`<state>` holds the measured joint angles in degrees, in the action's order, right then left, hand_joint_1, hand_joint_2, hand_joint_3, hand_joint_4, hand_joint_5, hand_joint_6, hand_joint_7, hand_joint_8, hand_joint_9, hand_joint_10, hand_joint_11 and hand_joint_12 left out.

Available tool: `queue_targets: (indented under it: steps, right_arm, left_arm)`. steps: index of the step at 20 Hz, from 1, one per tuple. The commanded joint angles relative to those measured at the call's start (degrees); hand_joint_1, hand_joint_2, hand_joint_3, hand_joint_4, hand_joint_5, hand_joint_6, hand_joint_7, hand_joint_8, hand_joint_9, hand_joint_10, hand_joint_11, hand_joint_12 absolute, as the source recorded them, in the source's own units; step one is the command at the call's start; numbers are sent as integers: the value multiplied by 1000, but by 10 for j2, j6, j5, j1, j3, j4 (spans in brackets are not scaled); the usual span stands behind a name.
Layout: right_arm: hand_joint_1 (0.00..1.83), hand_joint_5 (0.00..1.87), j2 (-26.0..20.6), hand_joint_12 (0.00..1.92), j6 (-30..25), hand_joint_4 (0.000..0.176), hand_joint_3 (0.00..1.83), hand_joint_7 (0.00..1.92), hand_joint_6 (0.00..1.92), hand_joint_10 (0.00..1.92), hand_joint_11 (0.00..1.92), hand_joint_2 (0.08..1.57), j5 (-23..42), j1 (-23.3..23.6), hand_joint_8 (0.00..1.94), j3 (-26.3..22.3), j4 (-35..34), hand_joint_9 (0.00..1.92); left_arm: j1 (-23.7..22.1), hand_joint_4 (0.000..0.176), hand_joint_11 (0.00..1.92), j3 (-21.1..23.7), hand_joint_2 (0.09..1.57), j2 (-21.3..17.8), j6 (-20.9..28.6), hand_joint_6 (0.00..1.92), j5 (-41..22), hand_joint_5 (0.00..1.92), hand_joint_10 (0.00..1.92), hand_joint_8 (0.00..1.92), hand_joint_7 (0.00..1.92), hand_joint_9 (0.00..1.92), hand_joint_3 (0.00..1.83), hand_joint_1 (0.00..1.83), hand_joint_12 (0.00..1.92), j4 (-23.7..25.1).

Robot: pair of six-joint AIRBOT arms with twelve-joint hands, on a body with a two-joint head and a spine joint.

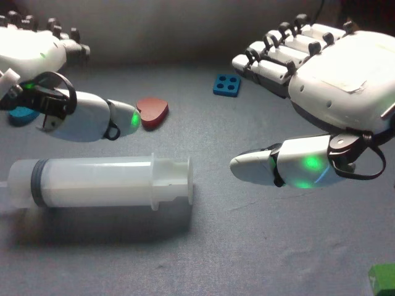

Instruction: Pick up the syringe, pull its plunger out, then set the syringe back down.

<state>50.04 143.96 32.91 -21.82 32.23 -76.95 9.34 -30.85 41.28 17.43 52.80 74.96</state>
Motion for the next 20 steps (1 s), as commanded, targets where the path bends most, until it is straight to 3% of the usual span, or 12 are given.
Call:
queue_targets:
  steps: [1, 2, 3, 5, 9, 13, 16, 17, 20]
  right_arm:
    - [0, 87, 2, 467, 0, 5, 0, 71, 4, 9, 0, 974, 32, 9, 5, -1, 15, 71]
    - [0, 88, 4, 457, 0, 3, 0, 72, 3, 6, 0, 972, 38, 7, 3, -1, 5, 73]
    - [0, 97, 7, 454, 2, 0, 0, 79, 6, 5, 0, 970, 39, 6, 5, -1, 3, 73]
    - [0, 82, 12, 452, 8, 0, 0, 84, 0, 3, 0, 970, 39, 6, 6, -1, 3, 70]
    - [0, 62, 15, 315, 14, 0, 3, 15, 6, 2, 0, 978, 43, 9, 4, -2, 3, 21]
    - [0, 102, 19, 484, 35, 0, 1, 81, 8, 9, 0, 981, 60, 13, 8, -15, 3, 78]
    - [0, 79, 23, 389, 40, 0, 3, 52, 1, 2, 0, 993, 68, 19, 4, -21, -7, 47]
    - [0, 74, 23, 379, 24, 0, 3, 52, 0, 2, 0, 996, 53, 25, 3, -21, -60, 47]
    - [0, 58, 23, 318, -1, 0, 4, 31, 1, 2, 0, 1002, 45, 31, 2, -21, -69, 26]
  left_arm:
    - [-1, 0, 0, 1, 1075, 0, -1, 2, 0, 183, 2, 4, 114, 89, 0, 101, 471, 50]
    - [5, 0, 0, 3, 1070, 2, -1, 1, 6, 170, 2, 2, 103, 67, 0, 115, 401, 50]
    - [13, 0, 0, 6, 1032, 4, 4, 2, 13, 178, 5, 3, 115, 83, 0, 209, 468, 56]
    - [45, 0, 0, 13, 985, 10, 68, 5, 26, 208, 13, 7, 160, 132, 0, 354, 557, 104]
    - [118, 0, 0, 18, 965, 33, 170, 0, 36, 152, 0, 0, 117, 114, 0, 571, 496, 188]
    - [192, 0, 0, 15, 965, 78, 256, 0, 85, 101, 0, 0, 77, 75, 0, 796, 428, 257]
    - [226, 0, 0, 12, 945, 115, 267, 0, 128, 60, 0, 0, 31, 42, 0, 854, 369, 276]
    - [244, 0, 0, 7, 945, 138, 267, 4, 171, 68, 0, 7, 48, 38, 0, 868, 358, 276]
    - [256, 0, 0, -8, 945, 159, 267, 5, 192, 74, 1, 6, 52, 40, 0, 875, 364, 276]
